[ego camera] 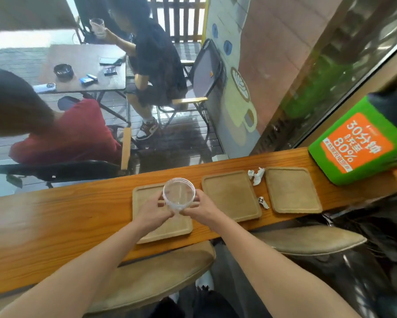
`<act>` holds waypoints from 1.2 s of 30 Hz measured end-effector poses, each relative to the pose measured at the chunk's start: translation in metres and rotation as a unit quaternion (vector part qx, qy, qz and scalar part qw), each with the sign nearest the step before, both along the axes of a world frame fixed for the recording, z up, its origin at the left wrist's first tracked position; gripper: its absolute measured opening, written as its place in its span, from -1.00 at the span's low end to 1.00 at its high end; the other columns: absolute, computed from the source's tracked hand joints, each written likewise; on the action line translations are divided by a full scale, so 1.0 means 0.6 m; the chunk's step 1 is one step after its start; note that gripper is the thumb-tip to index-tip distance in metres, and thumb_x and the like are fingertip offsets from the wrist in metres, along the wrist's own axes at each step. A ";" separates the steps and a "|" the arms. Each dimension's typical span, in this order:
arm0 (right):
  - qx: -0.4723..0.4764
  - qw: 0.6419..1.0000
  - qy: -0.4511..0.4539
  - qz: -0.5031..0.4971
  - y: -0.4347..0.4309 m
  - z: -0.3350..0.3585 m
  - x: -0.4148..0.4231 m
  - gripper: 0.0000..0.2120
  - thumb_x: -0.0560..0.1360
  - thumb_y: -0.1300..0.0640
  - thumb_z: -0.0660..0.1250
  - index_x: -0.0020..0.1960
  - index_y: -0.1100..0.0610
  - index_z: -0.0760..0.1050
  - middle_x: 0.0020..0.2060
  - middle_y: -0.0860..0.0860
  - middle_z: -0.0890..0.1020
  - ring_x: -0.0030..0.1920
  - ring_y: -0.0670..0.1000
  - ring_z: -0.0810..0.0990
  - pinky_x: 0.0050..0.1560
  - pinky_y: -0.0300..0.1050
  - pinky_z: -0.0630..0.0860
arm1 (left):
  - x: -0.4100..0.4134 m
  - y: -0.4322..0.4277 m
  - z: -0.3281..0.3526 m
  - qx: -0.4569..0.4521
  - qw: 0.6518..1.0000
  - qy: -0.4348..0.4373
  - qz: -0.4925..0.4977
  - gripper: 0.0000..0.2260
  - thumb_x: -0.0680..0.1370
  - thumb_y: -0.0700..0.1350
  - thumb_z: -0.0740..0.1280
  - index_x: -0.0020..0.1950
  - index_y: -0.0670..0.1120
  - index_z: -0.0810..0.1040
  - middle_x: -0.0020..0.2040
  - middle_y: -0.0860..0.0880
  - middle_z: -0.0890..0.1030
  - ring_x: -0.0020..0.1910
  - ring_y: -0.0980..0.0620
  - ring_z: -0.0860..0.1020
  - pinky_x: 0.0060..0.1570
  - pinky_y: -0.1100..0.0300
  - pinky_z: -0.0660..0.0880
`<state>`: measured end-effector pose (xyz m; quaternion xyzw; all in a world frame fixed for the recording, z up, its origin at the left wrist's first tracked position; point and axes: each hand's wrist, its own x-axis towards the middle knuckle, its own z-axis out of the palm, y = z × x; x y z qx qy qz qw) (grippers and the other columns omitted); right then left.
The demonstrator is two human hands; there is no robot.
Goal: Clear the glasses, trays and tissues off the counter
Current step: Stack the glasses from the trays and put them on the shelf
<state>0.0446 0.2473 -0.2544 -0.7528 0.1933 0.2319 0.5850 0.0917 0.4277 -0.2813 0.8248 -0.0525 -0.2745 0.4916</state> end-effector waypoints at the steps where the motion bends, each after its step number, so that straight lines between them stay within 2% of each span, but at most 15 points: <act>1: 0.001 1.000 -0.005 -0.015 -0.008 0.018 -0.006 -0.36 0.39 0.08 0.55 0.38 -0.01 0.35 0.28 0.02 0.52 0.27 0.06 0.52 0.30 0.13 0.51 | 0.005 -0.008 0.016 -0.012 1.000 -0.002 -0.020 -0.45 0.39 -0.08 0.54 0.31 0.17 0.41 0.15 0.12 0.54 0.13 0.06 0.54 -0.03 0.17 0.56; 5: 0.015 0.992 -0.049 -0.114 -0.057 0.090 -0.046 -0.31 0.38 -0.03 0.56 0.41 -0.06 0.33 0.25 -0.03 0.49 0.28 0.04 0.50 0.30 0.15 0.52 | 0.017 -0.070 0.086 -0.084 0.989 -0.012 -0.119 -0.58 0.42 -0.03 0.53 0.17 0.24 0.44 0.11 0.10 0.56 0.07 0.09 0.57 -0.10 0.27 0.52; 9: -0.018 0.973 -0.094 -0.209 -0.130 0.151 -0.107 -0.41 0.38 -0.08 0.56 0.31 -0.12 0.36 0.17 -0.08 0.51 0.23 0.02 0.53 0.26 0.14 0.56 | -0.003 -0.178 0.141 -0.123 0.972 -0.055 -0.190 -0.52 0.39 -0.11 0.56 0.22 0.11 0.46 0.10 0.07 0.58 0.04 0.09 0.59 -0.14 0.29 0.54; 12: -0.055 0.950 -0.128 -0.281 -0.192 0.193 -0.175 -0.40 0.38 -0.04 0.57 0.33 -0.03 0.40 0.18 -0.02 0.56 0.21 0.03 0.57 0.24 0.15 0.58 | -0.043 -0.268 0.178 -0.157 0.953 -0.076 -0.246 -0.49 0.37 -0.14 0.55 0.27 0.05 0.47 0.13 0.03 0.59 0.08 0.06 0.58 -0.01 0.20 0.53; 14: -0.067 0.931 -0.151 -0.326 -0.232 0.217 -0.227 -0.36 0.38 -0.01 0.58 0.38 0.05 0.40 0.23 0.05 0.58 0.22 0.04 0.58 0.23 0.14 0.58 | -0.079 -0.328 0.201 -0.169 0.941 -0.092 -0.277 -0.48 0.38 -0.15 0.55 0.28 0.03 0.46 0.11 0.02 0.59 0.07 0.04 0.59 -0.03 0.19 0.55; 18: -0.077 0.891 -0.182 -0.408 -0.300 0.250 -0.334 -0.42 0.40 0.08 0.57 0.34 0.12 0.44 0.19 0.13 0.60 0.18 0.10 0.62 0.23 0.17 0.57 | -0.161 -0.438 0.240 -0.200 0.921 -0.100 -0.321 -0.44 0.39 -0.18 0.55 0.31 0.03 0.41 0.11 -0.07 0.59 0.06 -0.06 0.62 0.02 -0.03 0.61; 20: -0.091 0.870 -0.189 -0.447 -0.342 0.265 -0.400 -0.47 0.38 0.02 0.57 0.28 0.06 0.48 0.14 0.08 0.61 0.16 0.09 0.62 0.21 0.20 0.57 | -0.215 -0.499 0.258 -0.204 0.906 -0.111 -0.353 -0.46 0.35 -0.09 0.55 0.27 0.08 0.44 0.07 -0.02 0.60 0.02 0.03 0.63 -0.03 0.04 0.62; 22: -0.095 0.845 -0.202 -0.486 -0.395 0.268 -0.490 -0.44 0.32 -0.07 0.56 0.26 -0.01 0.49 0.11 0.02 0.61 0.15 0.07 0.61 0.20 0.20 0.58 | -0.297 -0.568 0.282 -0.208 0.885 -0.128 -0.397 -0.46 0.29 0.03 0.52 0.22 0.15 0.45 0.03 0.08 0.60 -0.05 0.18 0.63 -0.15 0.25 0.58; 24: -0.093 0.832 -0.204 -0.508 -0.435 0.269 -0.555 -0.40 0.25 -0.16 0.55 0.24 -0.10 0.48 0.09 -0.01 0.62 0.14 0.05 0.62 0.17 0.19 0.60 | -0.356 -0.620 0.290 -0.209 0.874 -0.138 -0.416 -0.43 0.26 0.02 0.51 0.25 0.13 0.46 0.03 0.09 0.62 -0.04 0.17 0.63 -0.16 0.29 0.53; 26: -0.107 0.820 -0.204 -0.524 -0.462 0.272 -0.605 -0.42 0.21 -0.19 0.56 0.18 -0.19 0.47 0.07 -0.04 0.62 0.09 0.00 0.64 0.09 0.15 0.65 | -0.403 -0.659 0.293 -0.205 0.866 -0.147 -0.431 -0.43 0.32 -0.07 0.54 0.29 0.04 0.46 0.07 0.03 0.62 0.00 0.10 0.63 -0.11 0.24 0.54; 31: -0.102 0.771 -0.214 -0.591 -0.563 0.270 -0.769 -0.45 0.26 -0.09 0.58 0.19 -0.11 0.48 0.08 -0.02 0.62 0.10 0.01 0.64 0.05 0.06 0.67 | -0.559 -0.783 0.294 -0.213 0.841 -0.146 -0.475 -0.44 0.33 -0.03 0.52 0.28 0.09 0.43 0.06 0.08 0.61 0.01 0.12 0.62 -0.01 0.13 0.59; 34: -0.083 0.766 -0.217 -0.600 -0.607 0.271 -0.828 -0.54 0.34 0.03 0.58 0.16 -0.10 0.48 0.09 0.00 0.61 0.09 0.01 0.64 -0.03 -0.05 0.67 | -0.614 -0.837 0.290 -0.211 0.834 -0.137 -0.491 -0.42 0.36 0.00 0.53 0.33 0.11 0.41 0.03 0.17 0.60 -0.03 0.24 0.60 -0.13 0.29 0.54; 36: -0.079 0.766 -0.214 -0.601 -0.637 0.270 -0.850 -0.53 0.37 0.05 0.58 0.20 -0.07 0.47 0.10 0.00 0.61 0.09 0.01 0.64 -0.01 -0.04 0.66 | -0.632 -0.868 0.286 -0.205 0.833 -0.140 -0.494 -0.42 0.38 -0.01 0.53 0.35 0.11 0.41 0.04 0.17 0.60 -0.05 0.25 0.60 -0.17 0.32 0.52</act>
